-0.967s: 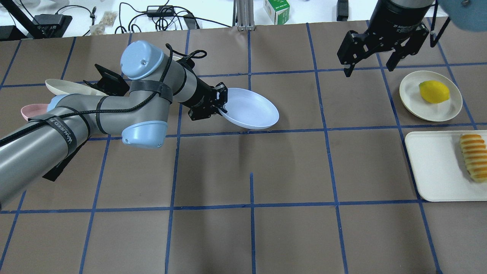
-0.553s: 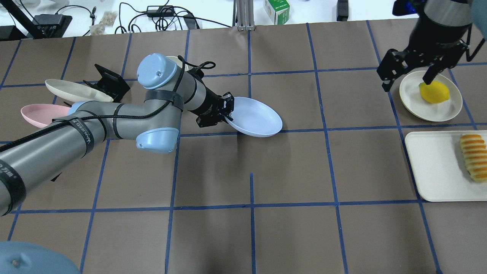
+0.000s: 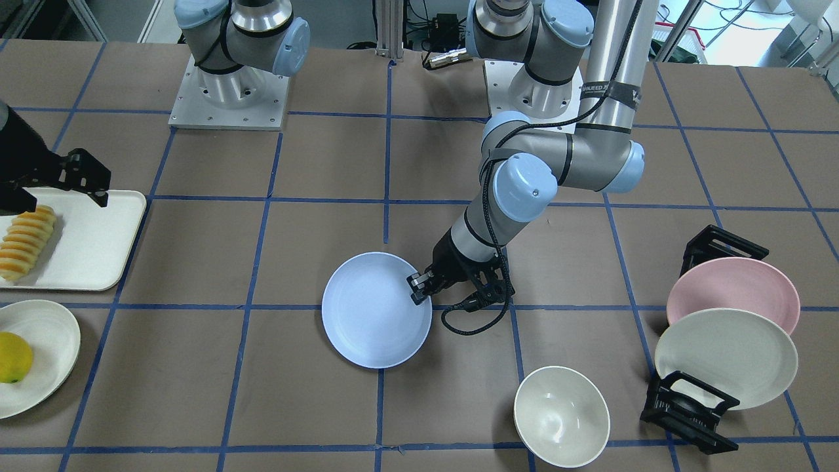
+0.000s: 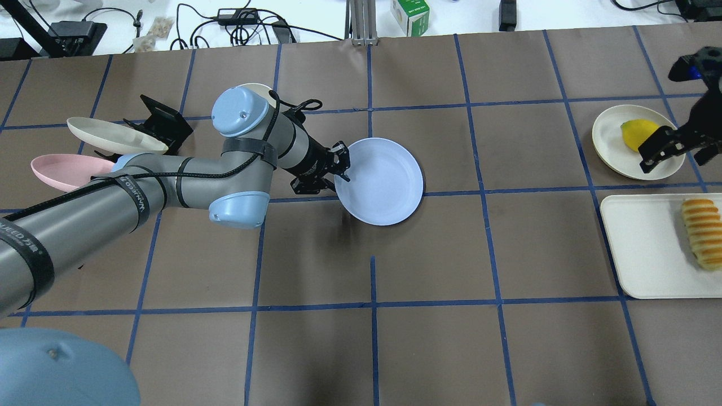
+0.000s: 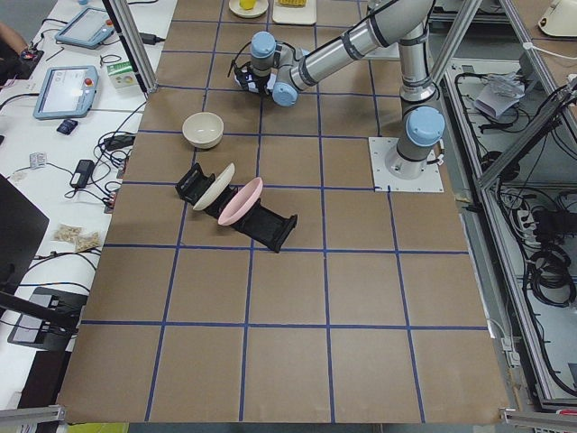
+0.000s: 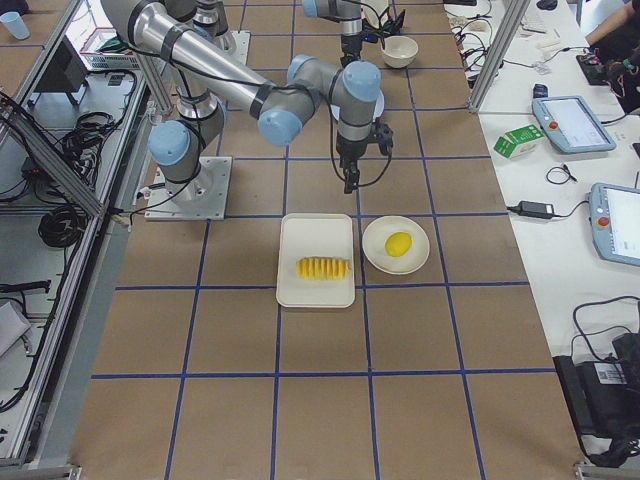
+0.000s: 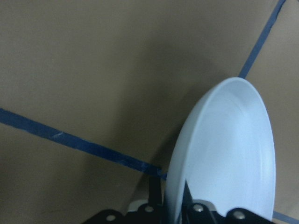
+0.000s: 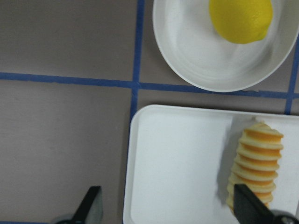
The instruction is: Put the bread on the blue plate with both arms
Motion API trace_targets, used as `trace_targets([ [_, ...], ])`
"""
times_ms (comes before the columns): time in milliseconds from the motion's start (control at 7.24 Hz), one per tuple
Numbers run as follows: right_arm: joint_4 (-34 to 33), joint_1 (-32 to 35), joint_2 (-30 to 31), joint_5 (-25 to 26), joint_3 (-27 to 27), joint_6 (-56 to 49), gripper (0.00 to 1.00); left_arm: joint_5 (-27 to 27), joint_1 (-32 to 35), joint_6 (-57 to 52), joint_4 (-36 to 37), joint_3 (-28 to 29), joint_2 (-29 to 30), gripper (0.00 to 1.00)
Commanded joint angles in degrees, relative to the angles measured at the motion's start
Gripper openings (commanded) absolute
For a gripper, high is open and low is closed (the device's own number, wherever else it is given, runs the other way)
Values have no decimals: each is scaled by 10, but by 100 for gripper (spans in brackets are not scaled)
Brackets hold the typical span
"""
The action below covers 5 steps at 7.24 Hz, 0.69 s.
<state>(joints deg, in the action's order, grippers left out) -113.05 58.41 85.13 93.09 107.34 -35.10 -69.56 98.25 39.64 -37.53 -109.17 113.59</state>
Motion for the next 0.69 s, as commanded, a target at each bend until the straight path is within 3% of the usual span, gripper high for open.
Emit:
trace_targets([
  [0, -99, -75, -36, -24, 50, -88, 100, -3, -2, 0, -5, 0, -3, 97],
  [276, -145, -127, -90, -27, 47, -158, 100, -39, -26, -16, -10, 10, -17, 100],
  [553, -203, -159, -141, -27, 42, -214, 100, -69, -59, -145, -78, 37, -41, 100],
])
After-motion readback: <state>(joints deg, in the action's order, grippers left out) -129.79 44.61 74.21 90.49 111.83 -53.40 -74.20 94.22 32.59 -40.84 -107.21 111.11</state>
